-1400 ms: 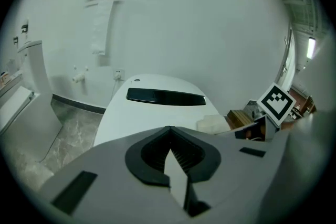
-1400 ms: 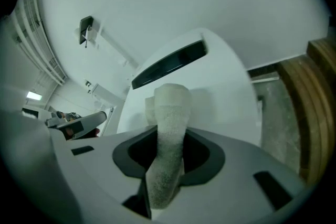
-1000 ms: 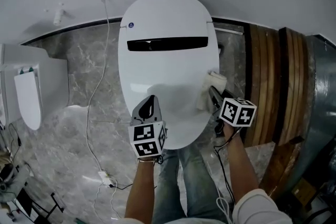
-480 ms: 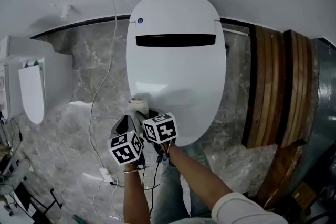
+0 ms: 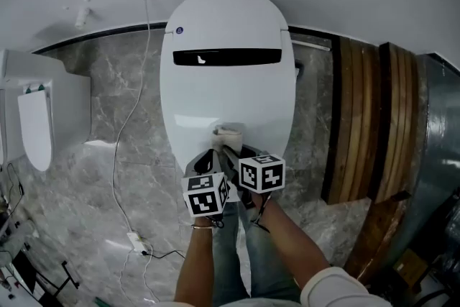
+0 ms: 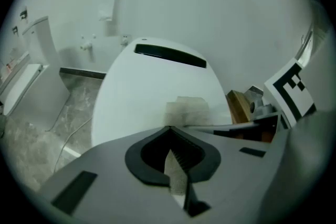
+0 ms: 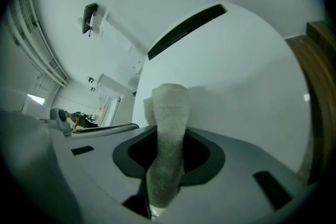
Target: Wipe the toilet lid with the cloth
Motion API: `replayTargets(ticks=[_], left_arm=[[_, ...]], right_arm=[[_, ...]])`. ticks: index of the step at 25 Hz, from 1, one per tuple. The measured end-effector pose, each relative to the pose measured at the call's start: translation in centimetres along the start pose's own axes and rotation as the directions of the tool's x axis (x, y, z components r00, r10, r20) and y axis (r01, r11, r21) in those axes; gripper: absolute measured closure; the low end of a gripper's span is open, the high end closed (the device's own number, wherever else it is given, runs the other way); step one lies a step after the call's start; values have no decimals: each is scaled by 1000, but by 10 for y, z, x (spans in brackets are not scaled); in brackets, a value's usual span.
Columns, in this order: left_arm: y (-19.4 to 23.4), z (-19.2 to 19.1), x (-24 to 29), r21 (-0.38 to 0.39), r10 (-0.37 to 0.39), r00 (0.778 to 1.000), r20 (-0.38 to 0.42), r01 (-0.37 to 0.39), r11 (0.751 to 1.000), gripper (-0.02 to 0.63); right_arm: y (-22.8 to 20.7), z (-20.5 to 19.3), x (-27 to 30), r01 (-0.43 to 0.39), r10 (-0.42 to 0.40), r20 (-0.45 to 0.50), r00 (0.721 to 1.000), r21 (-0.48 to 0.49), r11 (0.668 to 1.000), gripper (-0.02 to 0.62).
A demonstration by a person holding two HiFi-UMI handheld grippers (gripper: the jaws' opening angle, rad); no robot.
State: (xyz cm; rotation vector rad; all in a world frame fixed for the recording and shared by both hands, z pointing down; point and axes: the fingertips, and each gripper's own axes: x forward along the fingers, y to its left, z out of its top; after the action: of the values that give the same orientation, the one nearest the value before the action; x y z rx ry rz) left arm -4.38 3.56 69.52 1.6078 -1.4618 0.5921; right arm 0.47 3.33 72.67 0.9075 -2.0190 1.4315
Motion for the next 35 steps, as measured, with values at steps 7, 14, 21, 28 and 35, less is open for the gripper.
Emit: replayTargets(ticks=[7, 14, 21, 28, 35], left_arm=[[-109, -2, 35, 40, -186, 981, -51, 188, 981, 594], [-90, -10, 17, 47, -174, 983, -49, 176, 983, 594], [52, -35, -57, -70, 56, 998, -16, -57, 996, 594], [116, -57, -92, -104, 171, 985, -26, -173, 979, 594], [51, -73, -57, -40, 36, 997, -63, -38, 998, 594]], right_arm=[[-110, 8, -86, 168, -171, 53, 984, 60, 984, 500], [-118, 9, -103, 199, -206, 99, 974, 75, 977, 500], [2, -47, -29, -48, 47, 39, 998, 37, 998, 500], [79, -103, 39, -107, 103, -70, 992, -59, 993, 500], [35, -100, 12, -95, 95, -60, 994, 0, 995, 500]])
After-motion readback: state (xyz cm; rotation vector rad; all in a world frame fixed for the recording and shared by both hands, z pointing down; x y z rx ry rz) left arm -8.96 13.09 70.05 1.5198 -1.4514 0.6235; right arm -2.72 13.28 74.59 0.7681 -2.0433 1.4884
